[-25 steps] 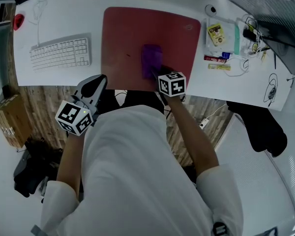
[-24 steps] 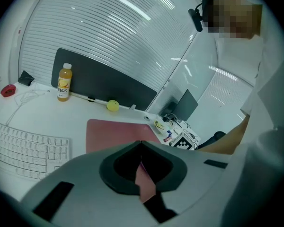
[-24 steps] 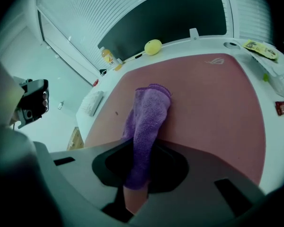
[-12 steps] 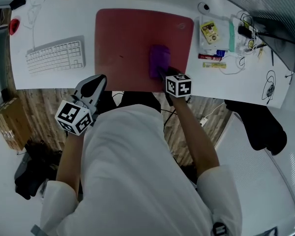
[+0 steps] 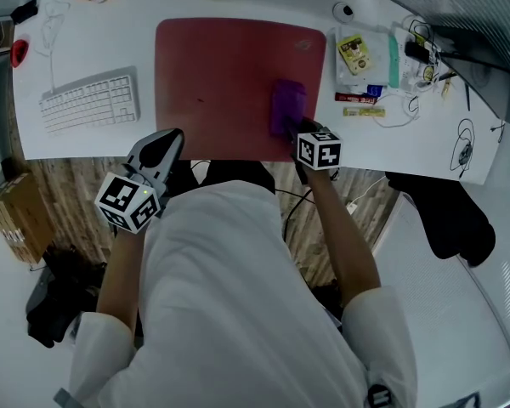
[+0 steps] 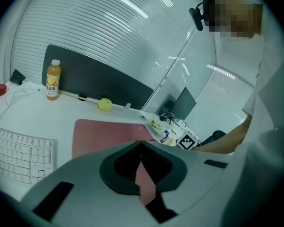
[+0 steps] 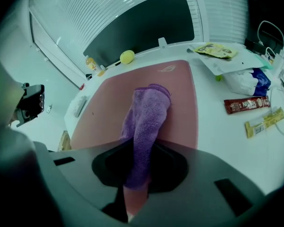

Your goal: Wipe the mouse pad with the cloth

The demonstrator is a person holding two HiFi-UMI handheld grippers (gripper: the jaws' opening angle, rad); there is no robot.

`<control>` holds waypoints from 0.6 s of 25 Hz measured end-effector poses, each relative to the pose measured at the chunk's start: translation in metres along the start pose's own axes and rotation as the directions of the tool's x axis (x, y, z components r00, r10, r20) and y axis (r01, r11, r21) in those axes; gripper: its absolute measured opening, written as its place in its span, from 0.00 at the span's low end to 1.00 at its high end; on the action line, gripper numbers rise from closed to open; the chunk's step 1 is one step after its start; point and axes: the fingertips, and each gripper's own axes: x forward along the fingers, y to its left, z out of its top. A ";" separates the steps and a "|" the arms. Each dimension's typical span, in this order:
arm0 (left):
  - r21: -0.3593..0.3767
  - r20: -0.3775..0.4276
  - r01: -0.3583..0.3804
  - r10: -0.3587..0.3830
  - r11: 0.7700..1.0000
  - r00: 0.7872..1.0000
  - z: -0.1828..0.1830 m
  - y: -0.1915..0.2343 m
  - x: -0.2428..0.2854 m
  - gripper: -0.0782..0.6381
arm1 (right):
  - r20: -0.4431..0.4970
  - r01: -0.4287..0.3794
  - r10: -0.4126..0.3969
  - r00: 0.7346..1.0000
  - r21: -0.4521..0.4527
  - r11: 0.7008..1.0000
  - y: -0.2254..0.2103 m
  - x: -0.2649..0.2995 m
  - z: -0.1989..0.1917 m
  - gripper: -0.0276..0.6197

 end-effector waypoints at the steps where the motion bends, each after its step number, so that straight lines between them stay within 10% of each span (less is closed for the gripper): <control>1: 0.001 -0.002 0.002 -0.002 1.000 1.000 0.000 -0.002 0.002 0.13 | 0.001 0.006 -0.006 1.000 -0.001 1.000 -0.004 -0.002 0.000 0.17; 15: 0.012 -0.021 0.022 -0.022 1.000 1.000 -0.001 -0.016 0.021 0.13 | 0.026 0.103 -0.103 0.994 0.019 0.995 -0.064 -0.030 -0.001 0.17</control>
